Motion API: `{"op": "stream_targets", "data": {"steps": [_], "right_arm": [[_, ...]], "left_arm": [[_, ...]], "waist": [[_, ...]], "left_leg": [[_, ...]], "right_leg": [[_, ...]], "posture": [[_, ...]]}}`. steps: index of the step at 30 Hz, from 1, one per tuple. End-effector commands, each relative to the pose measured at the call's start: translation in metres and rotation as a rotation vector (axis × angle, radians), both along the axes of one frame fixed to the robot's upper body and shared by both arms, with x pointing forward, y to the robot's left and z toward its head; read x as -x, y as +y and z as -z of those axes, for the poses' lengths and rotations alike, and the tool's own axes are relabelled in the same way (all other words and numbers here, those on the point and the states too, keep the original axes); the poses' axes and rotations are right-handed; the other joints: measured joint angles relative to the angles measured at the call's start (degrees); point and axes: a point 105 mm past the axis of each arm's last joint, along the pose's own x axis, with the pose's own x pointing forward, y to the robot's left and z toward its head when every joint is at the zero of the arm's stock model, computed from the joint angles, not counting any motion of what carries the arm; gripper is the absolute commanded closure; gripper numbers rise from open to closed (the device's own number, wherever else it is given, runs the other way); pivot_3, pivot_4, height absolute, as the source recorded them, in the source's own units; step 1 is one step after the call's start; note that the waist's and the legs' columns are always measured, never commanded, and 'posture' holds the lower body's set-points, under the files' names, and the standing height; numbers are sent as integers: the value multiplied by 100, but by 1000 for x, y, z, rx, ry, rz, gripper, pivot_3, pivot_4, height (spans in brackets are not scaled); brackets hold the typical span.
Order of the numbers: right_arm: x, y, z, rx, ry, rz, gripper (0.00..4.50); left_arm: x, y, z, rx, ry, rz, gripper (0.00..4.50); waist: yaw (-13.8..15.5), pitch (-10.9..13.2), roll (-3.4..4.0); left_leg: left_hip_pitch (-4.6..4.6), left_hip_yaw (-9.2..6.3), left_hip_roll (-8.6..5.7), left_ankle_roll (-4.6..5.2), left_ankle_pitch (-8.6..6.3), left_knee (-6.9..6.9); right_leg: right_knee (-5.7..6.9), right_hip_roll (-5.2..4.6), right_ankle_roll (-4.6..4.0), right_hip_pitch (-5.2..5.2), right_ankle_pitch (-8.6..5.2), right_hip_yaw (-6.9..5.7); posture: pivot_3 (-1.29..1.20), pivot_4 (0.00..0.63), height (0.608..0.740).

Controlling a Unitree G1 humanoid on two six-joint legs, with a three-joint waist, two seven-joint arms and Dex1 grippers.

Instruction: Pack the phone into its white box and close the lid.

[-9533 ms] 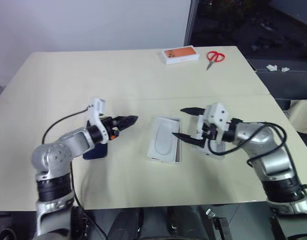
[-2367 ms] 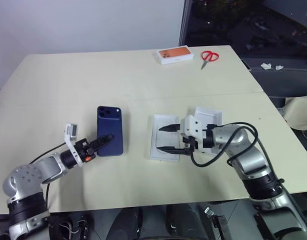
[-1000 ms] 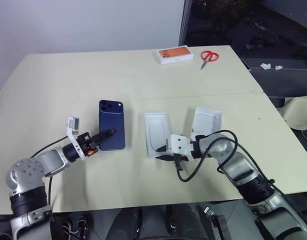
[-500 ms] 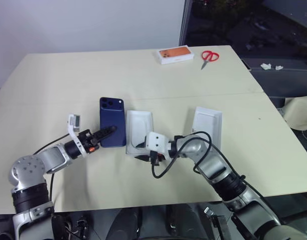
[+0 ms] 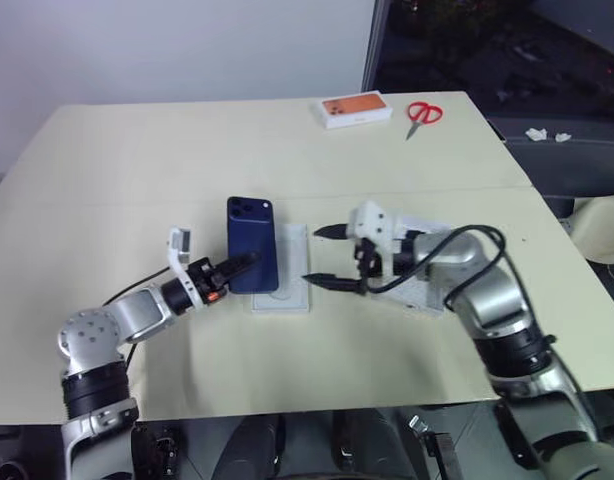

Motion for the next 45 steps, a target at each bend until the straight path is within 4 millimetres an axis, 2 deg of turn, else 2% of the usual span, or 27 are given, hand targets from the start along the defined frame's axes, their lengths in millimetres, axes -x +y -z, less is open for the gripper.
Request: {"op": "stream_targets", "data": {"steps": [1, 3, 5, 6, 8, 9, 14, 20, 24, 29, 33, 37, 40, 42, 43, 45], "right_arm": [[1, -12, -2, 13, -28, 8, 31], [2, -11, 0, 23, -34, 7, 31], [3, -8, 0, 18, -37, 5, 31], [3, -6, 0, 14, -38, 4, 31], [3, -3, 0, 7, -41, 3, 31], [3, -2, -1, 1, -41, 4, 31], [0, -3, 1, 4, -49, 18, 31], [-7, -6, 1, 8, -63, 32, 31], [-7, -4, 3, 15, -66, 24, 31], [-10, 0, 6, 20, -67, 23, 31], [-10, 7, 6, 9, -68, 30, 31], [-9, 9, 5, -2, -63, 19, 31], [-11, 8, 5, -1, -65, 26, 904], [-13, 8, 5, -3, -59, 35, 1847], [-14, 9, 6, -1, -59, 36, 2342], [-14, 11, 10, 11, -63, 40, 3399]], "left_arm": [[2, -7, -4, -1, -20, 44, 3497], [1, -13, -1, 7, -6, 57, 2683], [0, -18, 1, -2, -2, 69, 1721], [-1, -20, 2, -5, 2, 74, 1071], [-1, -21, 2, -27, 8, 82, 202], [-3, -20, 2, -46, 0, 79, 87], [-4, -13, -11, -96, -53, 79, 87], [6, 1, -27, -134, -113, 88, 87], [13, 8, -30, -139, -132, 86, 87], [18, 18, -25, -195, -146, 70, 87], [14, 30, -29, -318, -311, 6, 87], [12, 34, -34, -363, -410, 12, 87], [12, 30, -39, -332, -429, 51, 0], [10, 29, -42, -257, -396, 58, 515], [7, 29, -41, -273, -400, 49, 826], [4, 28, -34, -335, -398, 53, 1794]], "waist": [[-12, 0, 0], [-11, 0, 1], [4, 0, 1], [10, 0, 0], [30, 0, 1], [33, 0, 1], [16, 0, 1], [5, 0, 1], [6, 0, 2], [0, 0, 2], [4, 1, 3], [31, 2, 4], [24, 2, 4], [19, 2, 4], [14, 2, 4], [-4, 2, 4]], "left_leg": [[0, 1, 1, 0, 0, -2], [0, 2, 4, -2, 1, -2], [0, 2, 4, -3, 2, 0], [0, 2, 4, -3, 2, 1], [0, 2, 3, -3, 2, 4], [1, 1, 3, -3, 2, 6], [1, 0, 3, -4, 2, 5], [0, 0, 3, -5, 3, 3], [0, 1, 3, -5, 3, 3], [-1, 1, 3, -4, 3, 2], [-1, 2, 4, -6, 4, -1], [-4, 2, 4, -6, 4, 0], [-9, 1, 4, -2, 2, 0], [-10, 1, 4, 0, 1, 1], [-11, 1, 4, 0, 1, 1], [-11, 0, 4, 1, 1, 0]], "right_leg": [[0, 1, 0, -1, 0, 0], [1, 4, 0, -3, 0, 1], [3, 3, 0, -3, 0, 1], [3, 3, 0, -2, 0, 1], [3, 2, 0, 1, 0, 1], [3, 2, 0, 4, 0, 0], [3, 2, 0, 3, 0, 0], [3, 3, 0, -2, 0, 1], [2, 2, 0, -1, 0, 2], [2, 2, 0, -2, 0, 1], [0, 2, -1, -3, 0, 2], [-3, 0, -3, -2, 0, 1], [-15, 0, -3, -1, 0, 0], [-17, 0, -3, -1, 0, 0], [-16, 0, -2, -1, 0, 0], [-16, 0, -2, -2, 1, -1]], "posture": [[0, 150, 740], [0, 150, 740], [0, 150, 740], [0, 150, 740], [0, 150, 740], [0, 150, 740], [0, 150, 740], [0, 150, 740], [0, 150, 740], [0, 150, 740], [0, 150, 740], [0, 150, 740], [0, 150, 740], [0, 150, 740], [0, 150, 740], [0, 150, 740]]}}
